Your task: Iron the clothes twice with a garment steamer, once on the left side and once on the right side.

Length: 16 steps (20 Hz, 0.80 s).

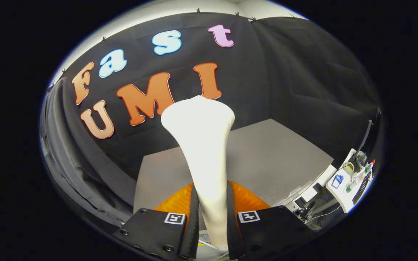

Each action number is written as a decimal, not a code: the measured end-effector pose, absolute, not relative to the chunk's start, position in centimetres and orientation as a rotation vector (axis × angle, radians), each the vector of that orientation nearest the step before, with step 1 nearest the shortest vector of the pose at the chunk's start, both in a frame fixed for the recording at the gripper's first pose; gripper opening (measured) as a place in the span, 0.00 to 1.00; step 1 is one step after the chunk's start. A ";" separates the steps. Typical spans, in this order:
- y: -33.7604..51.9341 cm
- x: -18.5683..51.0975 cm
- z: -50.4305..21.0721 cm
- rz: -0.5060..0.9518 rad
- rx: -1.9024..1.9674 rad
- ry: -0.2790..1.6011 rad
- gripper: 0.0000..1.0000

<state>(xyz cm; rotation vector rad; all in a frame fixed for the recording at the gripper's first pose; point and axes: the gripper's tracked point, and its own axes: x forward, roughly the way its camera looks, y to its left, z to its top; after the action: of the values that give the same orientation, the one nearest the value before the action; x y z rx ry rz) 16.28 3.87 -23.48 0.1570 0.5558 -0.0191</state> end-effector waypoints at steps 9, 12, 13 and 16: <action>13.6 8.9 -15.6 0.043 0.180 0.342 0.39; 17.2 7.6 -13.7 0.088 0.167 0.309 0.39; 18.1 7.0 -13.3 0.092 0.166 0.300 0.39; 20.3 4.9 -12.0 0.079 0.163 0.274 0.39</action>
<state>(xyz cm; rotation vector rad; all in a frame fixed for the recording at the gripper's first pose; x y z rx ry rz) 4.87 20.30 -12.02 0.1628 0.2742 0.0791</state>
